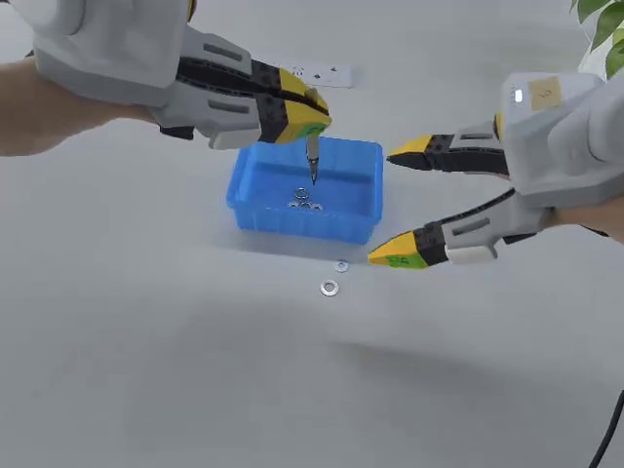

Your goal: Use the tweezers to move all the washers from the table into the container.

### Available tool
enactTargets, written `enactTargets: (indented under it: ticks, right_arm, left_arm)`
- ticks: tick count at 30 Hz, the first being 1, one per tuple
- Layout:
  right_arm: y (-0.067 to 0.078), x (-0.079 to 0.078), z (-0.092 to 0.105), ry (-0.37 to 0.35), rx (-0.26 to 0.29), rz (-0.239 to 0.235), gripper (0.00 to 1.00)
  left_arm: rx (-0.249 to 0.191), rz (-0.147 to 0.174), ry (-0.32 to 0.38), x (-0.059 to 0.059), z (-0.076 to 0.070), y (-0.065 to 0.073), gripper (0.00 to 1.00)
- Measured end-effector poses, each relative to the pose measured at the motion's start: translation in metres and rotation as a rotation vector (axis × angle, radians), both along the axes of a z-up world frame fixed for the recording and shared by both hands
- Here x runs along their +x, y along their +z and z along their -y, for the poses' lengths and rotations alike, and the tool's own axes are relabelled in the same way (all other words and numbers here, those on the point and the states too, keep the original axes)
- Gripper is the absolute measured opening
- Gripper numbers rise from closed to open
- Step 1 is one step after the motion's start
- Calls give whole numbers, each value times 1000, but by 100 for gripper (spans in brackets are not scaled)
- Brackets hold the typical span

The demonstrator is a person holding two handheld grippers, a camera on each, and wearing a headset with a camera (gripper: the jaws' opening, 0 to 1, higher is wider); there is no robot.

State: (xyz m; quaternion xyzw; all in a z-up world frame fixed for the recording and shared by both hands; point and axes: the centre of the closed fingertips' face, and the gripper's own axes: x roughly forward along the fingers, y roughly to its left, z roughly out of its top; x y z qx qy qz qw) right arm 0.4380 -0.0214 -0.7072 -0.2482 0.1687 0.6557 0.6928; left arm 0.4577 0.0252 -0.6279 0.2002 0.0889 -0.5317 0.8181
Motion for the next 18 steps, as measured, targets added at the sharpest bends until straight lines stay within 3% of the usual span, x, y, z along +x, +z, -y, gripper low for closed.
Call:
enactTargets:
  ticks: [2,4,5,9,13,18]
  right_arm:
    - [0,-3,5,-15,9,-6,75]
    - [0,-11,10,-20,15,-29,76]
    - [0,-15,13,-30,22,-35,77]
    - [0,-25,21,-72,50,-56,86]
    - [-7,-35,29,-82,37,-51,88]
    - [-18,-45,42,-105,13,-72,91]
  left_arm:
    - [19,4,-16,-7,4,-3,6]
    - [7,-5,-23,-12,7,-5,6]
    - [-25,-24,-18,-16,10,-5,6]
    - [-19,-42,-16,-27,13,-19,6]
    - [-35,-66,-18,-35,16,-30,6]
    - [-17,-76,-16,-44,22,-43,6]
